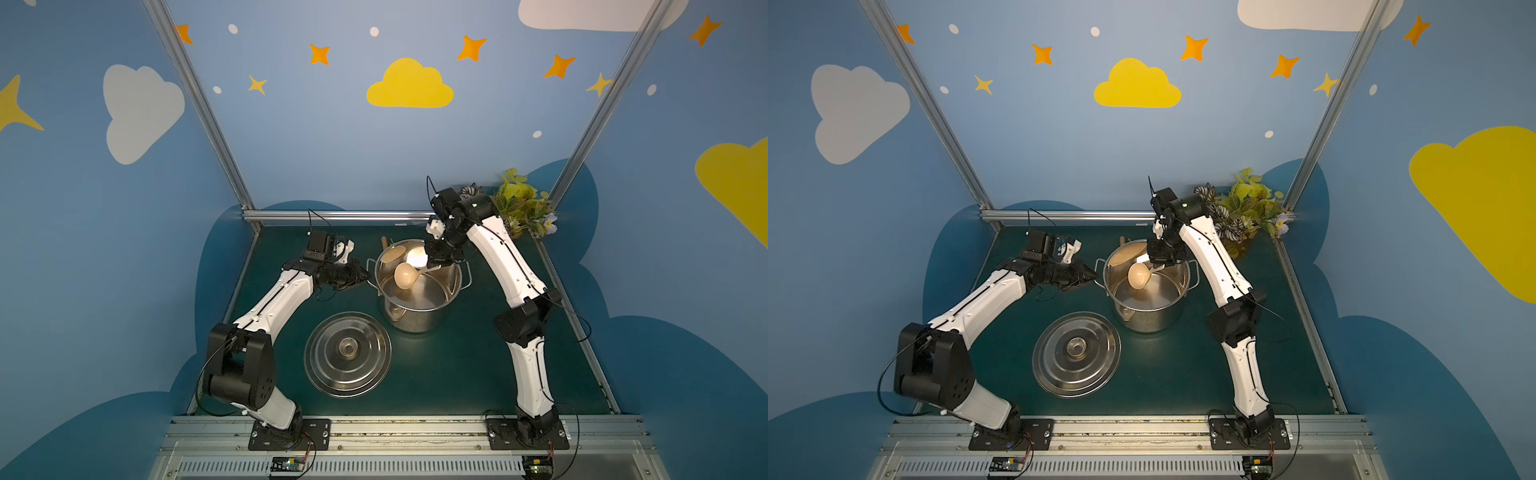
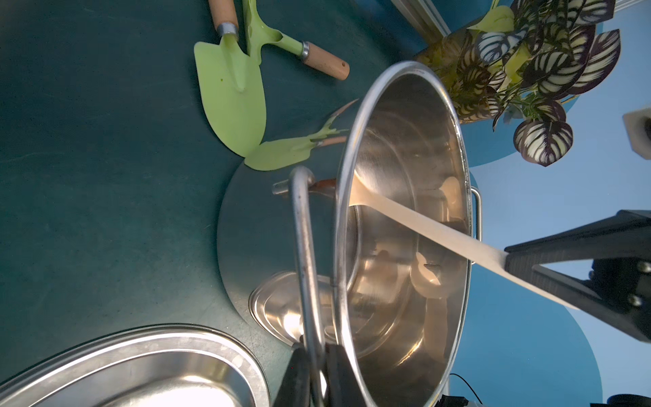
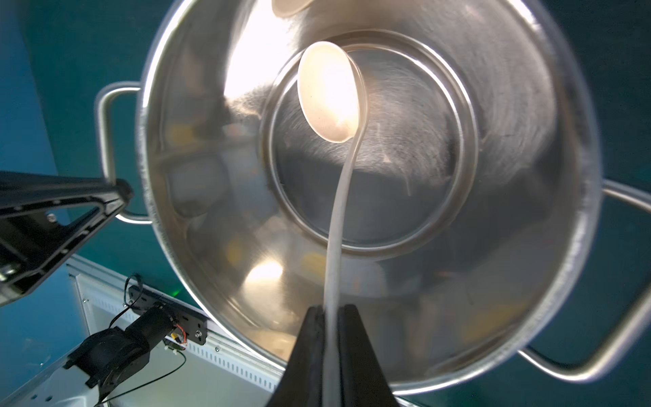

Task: Stir the soup with a spoon
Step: Stir the soup in the pan with a stick.

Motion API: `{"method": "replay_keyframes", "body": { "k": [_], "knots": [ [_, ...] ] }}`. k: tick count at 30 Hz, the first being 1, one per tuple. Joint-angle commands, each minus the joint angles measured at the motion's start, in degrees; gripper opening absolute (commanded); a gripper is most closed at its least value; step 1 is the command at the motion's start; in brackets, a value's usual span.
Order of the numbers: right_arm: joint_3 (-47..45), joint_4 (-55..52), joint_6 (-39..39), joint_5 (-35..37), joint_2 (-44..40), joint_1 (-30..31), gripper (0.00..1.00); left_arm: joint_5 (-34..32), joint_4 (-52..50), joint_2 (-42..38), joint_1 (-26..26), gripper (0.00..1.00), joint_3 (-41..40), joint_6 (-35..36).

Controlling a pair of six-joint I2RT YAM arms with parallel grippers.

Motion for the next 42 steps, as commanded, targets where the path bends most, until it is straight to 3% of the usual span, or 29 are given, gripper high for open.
{"method": "replay_keyframes", "body": {
  "k": [1,5,13,23,32,42],
  "knots": [
    [1.4,0.9,0.6,-2.9,0.0,2.0,0.00,3.5,-4.1,0.1,-1.0,0.12,-0.8,3.3],
    [-0.8,-1.1,0.4,-2.1,-1.8,4.6,0.00,3.7,-4.1,0.0,-1.1,0.12,-0.8,3.1],
    [-18.2,-0.4,1.7,3.0,-14.0,6.2,0.00,3.5,-4.3,-0.2,-1.1,0.12,-0.8,3.0],
    [-30.3,-0.7,2.3,8.0,-23.7,-0.1,0.00,3.3,-4.6,-0.2,-1.0,0.12,-0.4,3.2],
    [-20.9,-1.6,0.0,6.9,-17.4,-6.1,0.00,3.6,-4.8,-0.1,-1.0,0.12,-0.4,3.3],
    [-5.2,1.2,2.3,-0.9,-5.0,-4.7,0.00,3.9,-5.0,0.5,-0.9,0.12,-0.1,4.0]
  ]
}}
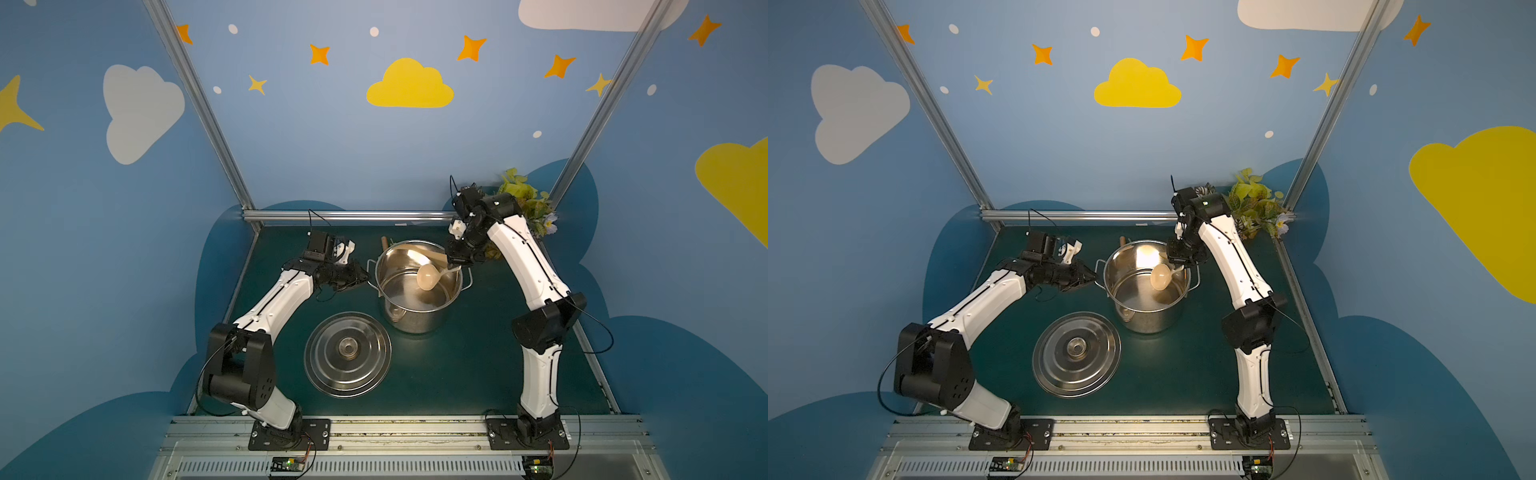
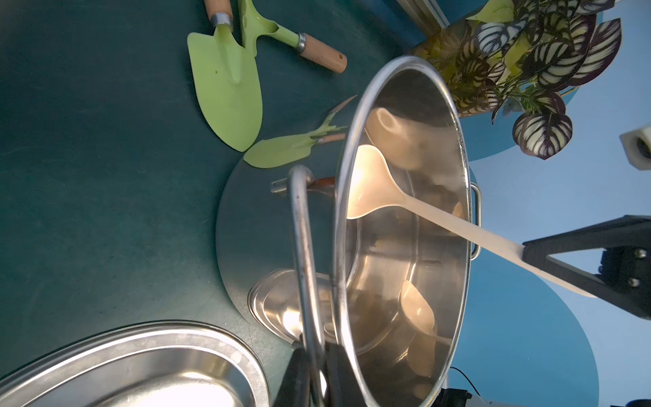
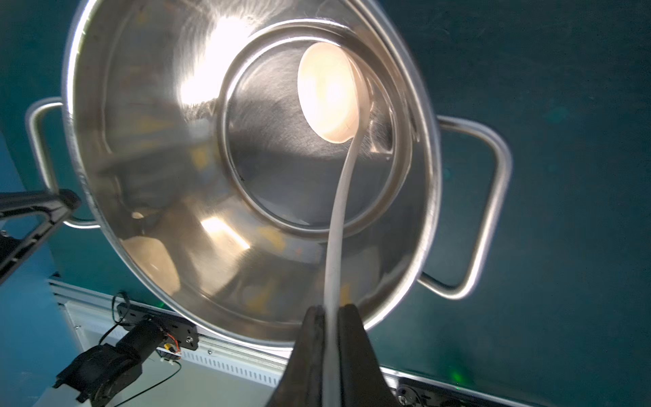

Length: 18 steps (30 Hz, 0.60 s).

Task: Stir the soup with a spoon
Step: Stir the soup in the pan with a stick.

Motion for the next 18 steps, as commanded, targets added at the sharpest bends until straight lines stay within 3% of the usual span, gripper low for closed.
{"method": "replay_keyframes", "body": {
  "k": [1,12,18],
  "knots": [
    [4.7,2.0,1.0,-4.6,2.6,1.8,0.00,3.2,-4.5,0.5,-0.9,0.12,-0.1,3.3],
    [8.4,3.3,0.7,-9.6,4.7,7.9,0.00,3.3,-4.4,0.5,-0.8,0.12,0.0,3.2],
    [-0.8,2.0,-0.4,-8.1,-2.6,10.2,0.00,3.2,-4.4,0.3,-0.8,0.12,0.2,3.1]
  ]
}}
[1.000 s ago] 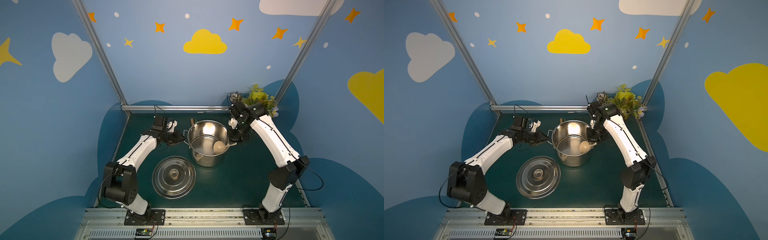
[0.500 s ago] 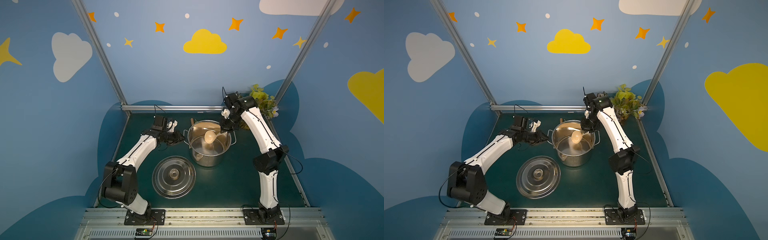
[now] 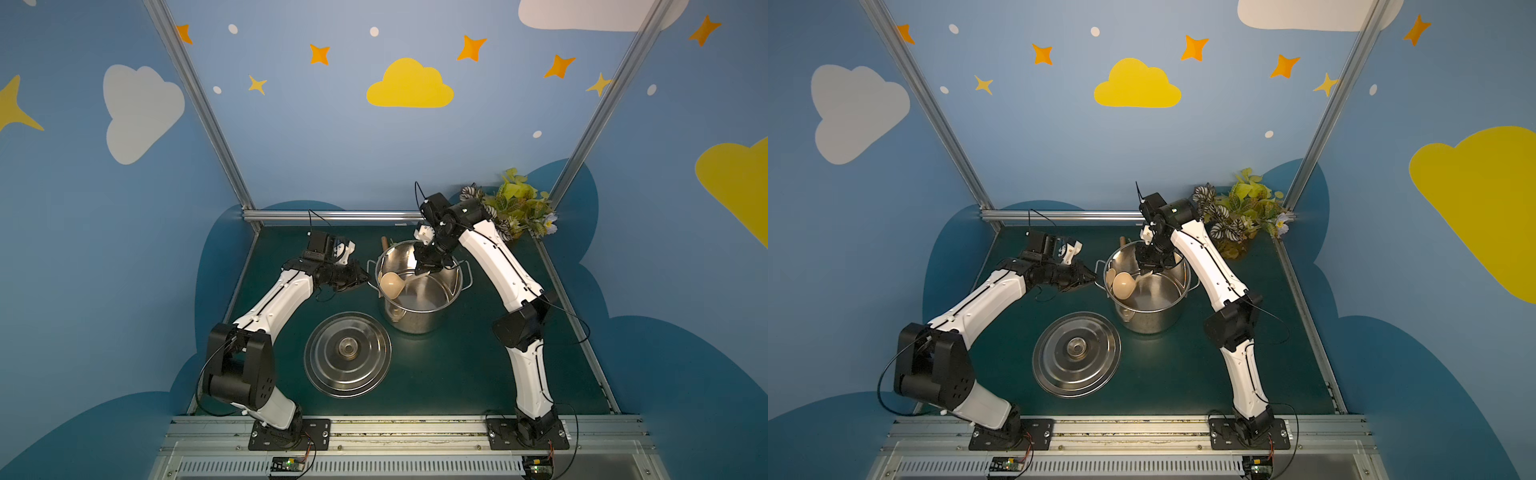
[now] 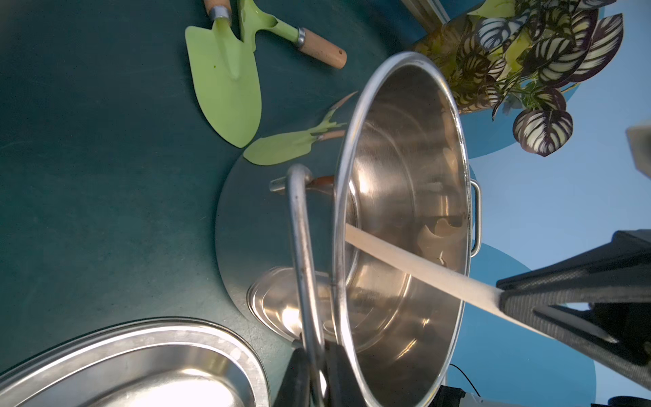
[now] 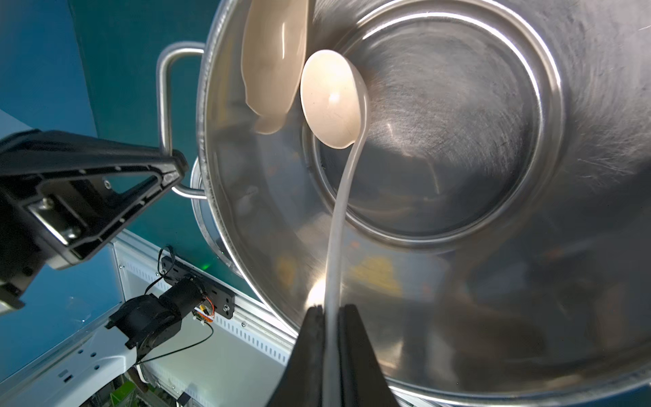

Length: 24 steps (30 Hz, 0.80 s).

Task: Stir the soup with a spoon
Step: Stir the soup in the pan with a stick.

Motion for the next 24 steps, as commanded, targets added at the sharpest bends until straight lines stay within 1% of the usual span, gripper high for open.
{"method": "replay_keyframes", "body": {
  "k": [1,7,10,13,18,24],
  "knots": [
    [-5.1,-0.3,-1.2,-0.5,-7.5,1.2,0.00,2.7,-4.0,0.3,-0.9,0.12,0.1,3.0],
    [-15.4,-2.8,-1.0,5.9,-16.2,0.6,0.00,2.6,-4.0,0.1,-0.7,0.12,-0.2,3.0],
    [-18.6,-4.9,-1.0,9.6,-18.9,-1.5,0.00,2.8,-4.1,0.1,-0.4,0.12,-0.2,3.0],
    [-21.3,-4.7,-1.4,10.7,-21.0,-4.4,0.00,2.8,-4.1,0.0,-0.3,0.12,-0.2,3.1],
    [-19.6,-4.6,-2.5,11.4,-19.5,-9.1,0.00,2.8,-4.1,0.3,-0.2,0.12,0.2,3.0],
    [-12.6,-4.5,-2.9,11.4,-13.3,-10.8,0.00,2.8,-4.3,0.6,-0.2,0.12,0.8,3.1]
  ]
}}
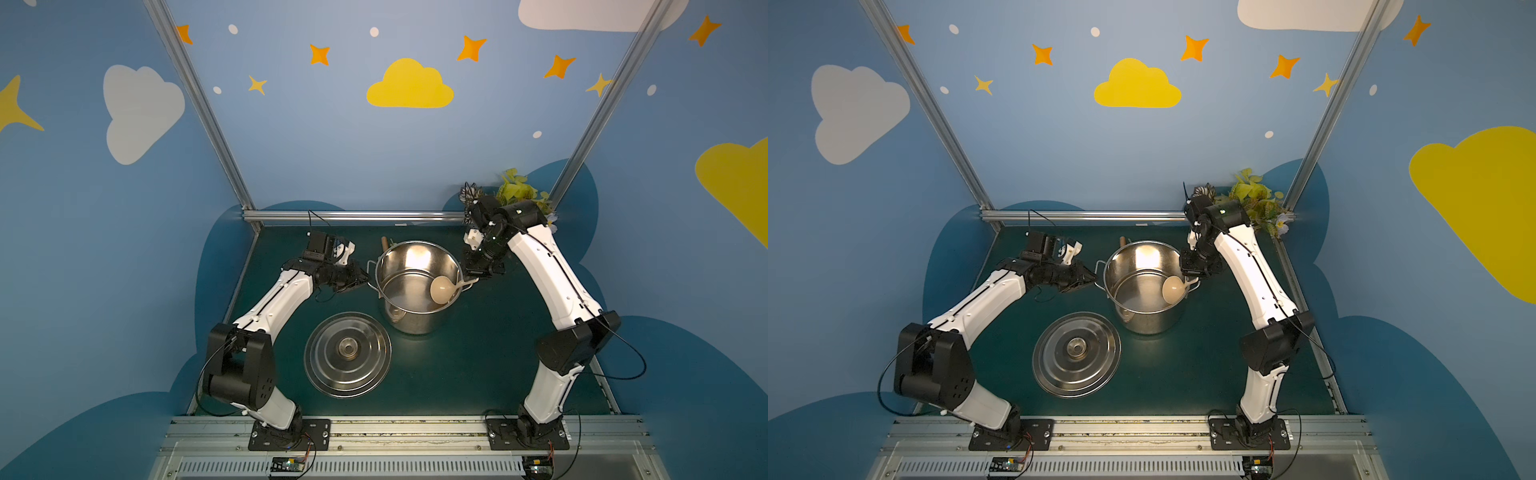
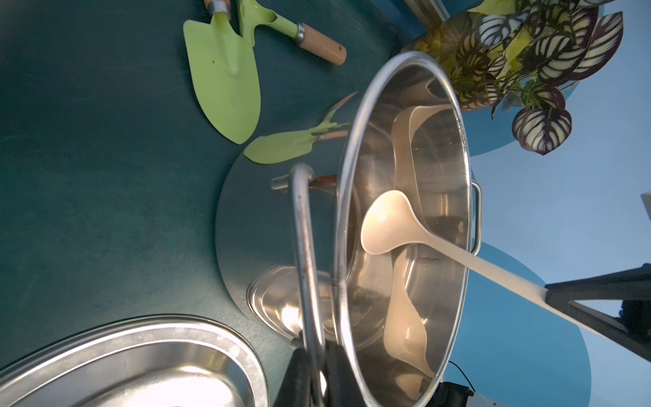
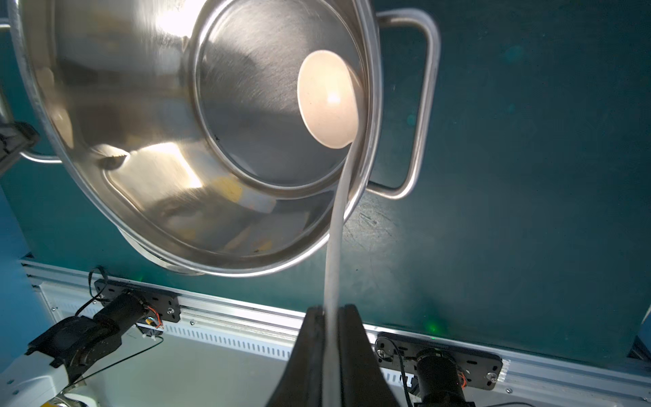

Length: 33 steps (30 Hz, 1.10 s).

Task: Stir the soup with a spoon
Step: Stir the soup in the pan with a stick.

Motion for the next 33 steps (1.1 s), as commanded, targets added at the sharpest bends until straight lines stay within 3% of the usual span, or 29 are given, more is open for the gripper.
{"method": "replay_keyframes", "body": {
  "k": [1,11,16,23,33],
  "knots": [
    [4.6,-0.4,-0.6,1.1,4.0,-0.3,0.00,2.3,-3.8,0.6,-0.5,0.12,0.9,3.0],
    [22.7,1.8,0.7,-6.2,18.0,2.6,0.00,2.3,-4.2,1.3,-0.4,0.12,1.5,3.3],
    [24.0,5.2,-0.2,-9.3,19.5,6.4,0.00,2.3,-4.1,1.6,-0.4,0.12,1.4,3.2],
    [22.7,2.2,-1.2,-9.5,17.0,11.0,0.00,2.3,-3.4,2.0,-0.4,0.12,1.2,2.6],
    [4.2,0.4,-0.9,-1.7,3.4,12.7,0.00,2.0,-3.2,1.9,-0.4,0.12,1.2,2.6]
  ]
}}
